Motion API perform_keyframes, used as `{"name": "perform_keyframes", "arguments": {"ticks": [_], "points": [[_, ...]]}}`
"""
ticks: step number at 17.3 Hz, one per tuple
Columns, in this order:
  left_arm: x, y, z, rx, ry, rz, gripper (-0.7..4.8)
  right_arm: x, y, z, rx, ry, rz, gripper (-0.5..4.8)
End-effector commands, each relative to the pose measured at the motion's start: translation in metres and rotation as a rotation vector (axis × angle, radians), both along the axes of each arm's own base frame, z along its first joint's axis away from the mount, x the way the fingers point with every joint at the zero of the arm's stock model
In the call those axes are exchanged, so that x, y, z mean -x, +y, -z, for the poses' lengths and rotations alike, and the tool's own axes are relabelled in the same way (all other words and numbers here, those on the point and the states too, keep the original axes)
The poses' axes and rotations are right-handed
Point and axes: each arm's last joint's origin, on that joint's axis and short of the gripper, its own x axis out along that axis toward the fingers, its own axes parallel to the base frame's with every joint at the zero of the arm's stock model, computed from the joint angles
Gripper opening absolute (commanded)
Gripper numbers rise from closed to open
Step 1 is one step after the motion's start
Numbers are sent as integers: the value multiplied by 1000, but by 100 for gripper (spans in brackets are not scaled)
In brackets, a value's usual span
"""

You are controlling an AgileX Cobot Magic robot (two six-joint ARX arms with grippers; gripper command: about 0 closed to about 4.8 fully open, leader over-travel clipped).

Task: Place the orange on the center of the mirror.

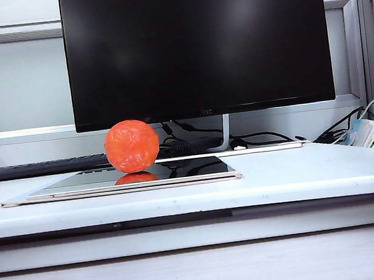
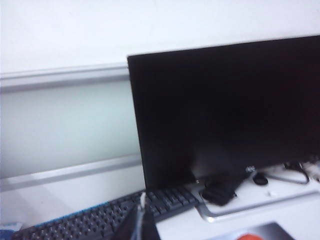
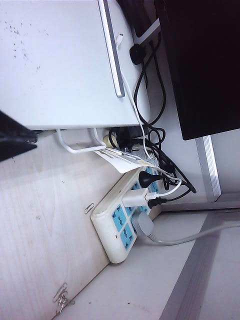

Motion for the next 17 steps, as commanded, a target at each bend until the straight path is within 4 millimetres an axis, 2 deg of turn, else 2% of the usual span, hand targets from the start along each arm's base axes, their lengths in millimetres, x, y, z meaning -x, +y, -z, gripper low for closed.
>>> {"name": "perform_keyframes", "arguments": {"ticks": [1, 7, 9, 11, 13, 15, 16, 17], "points": [[0, 0, 0, 17, 8, 3, -5, 0, 0, 1, 0, -11, -2, 0], [0, 1, 1, -32, 9, -45, -5, 0, 0, 1, 0, -11, -2, -1], [-1, 2, 6, 14, 29, -51, -5, 0, 0, 1, 0, -11, -2, -1], [-3, -4, 26, 69, 95, -4, -4, 0, 0, 1, 0, -11, -2, -1], [-10, -22, 69, 62, 143, 80, -5, 0, 0, 1, 0, -11, -1, -1], [-23, -36, 99, 59, 121, 242, -5, 0, 0, 1, 0, -10, -2, -1], [-32, -38, 114, 50, 101, 391, -4, 0, 0, 1, 0, -11, -2, 0], [-41, -33, 123, 50, 86, 455, -4, 0, 0, 1, 0, -8, -1, -1]]}}
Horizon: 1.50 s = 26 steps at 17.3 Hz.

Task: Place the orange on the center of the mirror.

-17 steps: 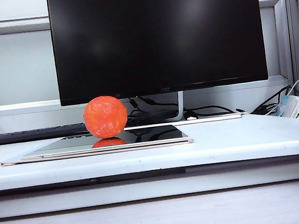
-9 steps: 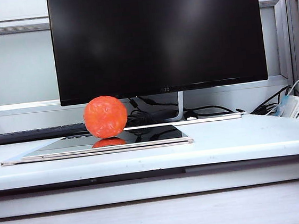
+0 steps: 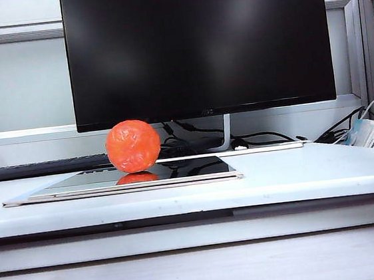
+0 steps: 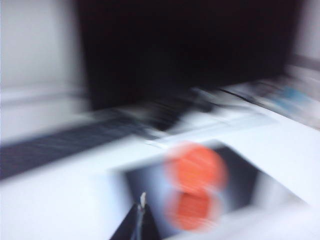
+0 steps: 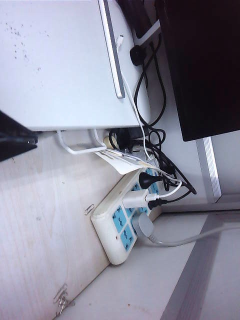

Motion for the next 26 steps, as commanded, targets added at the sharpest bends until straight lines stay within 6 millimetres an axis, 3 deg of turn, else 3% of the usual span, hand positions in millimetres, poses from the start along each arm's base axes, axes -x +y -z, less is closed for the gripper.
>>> {"name": "perform_keyframes", "arguments": {"ticks": [1, 5, 10, 16, 26], "points": [[-15, 9, 9, 100, -74, 220, -5, 0, 0, 1, 0, -9, -2, -1], [-24, 36, 11, 38, -109, -147, -5, 0, 0, 1, 0, -9, -2, -1], [-26, 60, 12, 56, -108, -397, -5, 0, 0, 1, 0, -6, -1, -1], [-33, 61, 44, 137, -2, -381, -4, 0, 0, 1, 0, -4, -1, 0], [-33, 58, 45, 104, 3, -359, -5, 0, 0, 1, 0, -5, -2, 0]]}}
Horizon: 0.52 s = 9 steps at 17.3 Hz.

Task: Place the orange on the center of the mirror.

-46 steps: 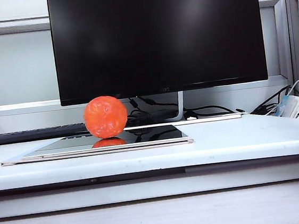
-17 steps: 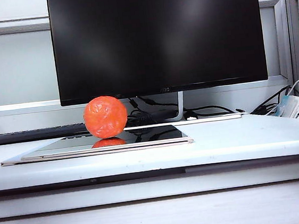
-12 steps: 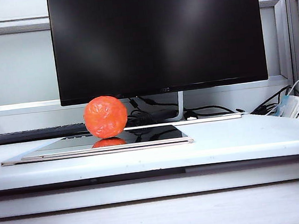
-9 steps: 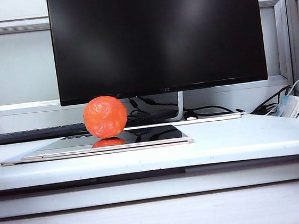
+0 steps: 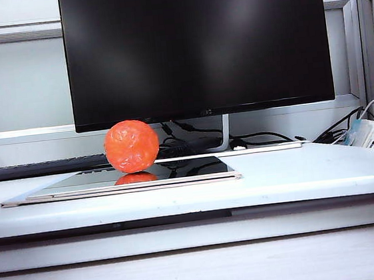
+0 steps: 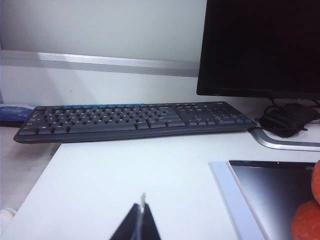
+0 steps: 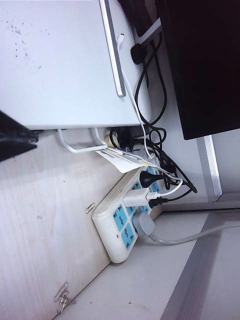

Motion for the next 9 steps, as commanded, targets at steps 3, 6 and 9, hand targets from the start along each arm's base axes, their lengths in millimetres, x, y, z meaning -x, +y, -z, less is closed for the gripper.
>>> {"name": "perform_keyframes", "arguments": {"ticks": [3, 6, 9], "points": [[0, 0, -2, -3, -14, 2, -5, 0, 0, 1, 0, -8, -2, 0], [0, 0, -1, -2, -9, 1, -4, 0, 0, 1, 0, -8, -2, 0], [0, 0, -1, -2, -8, 1, -5, 0, 0, 1, 0, -8, -2, 0]]}}
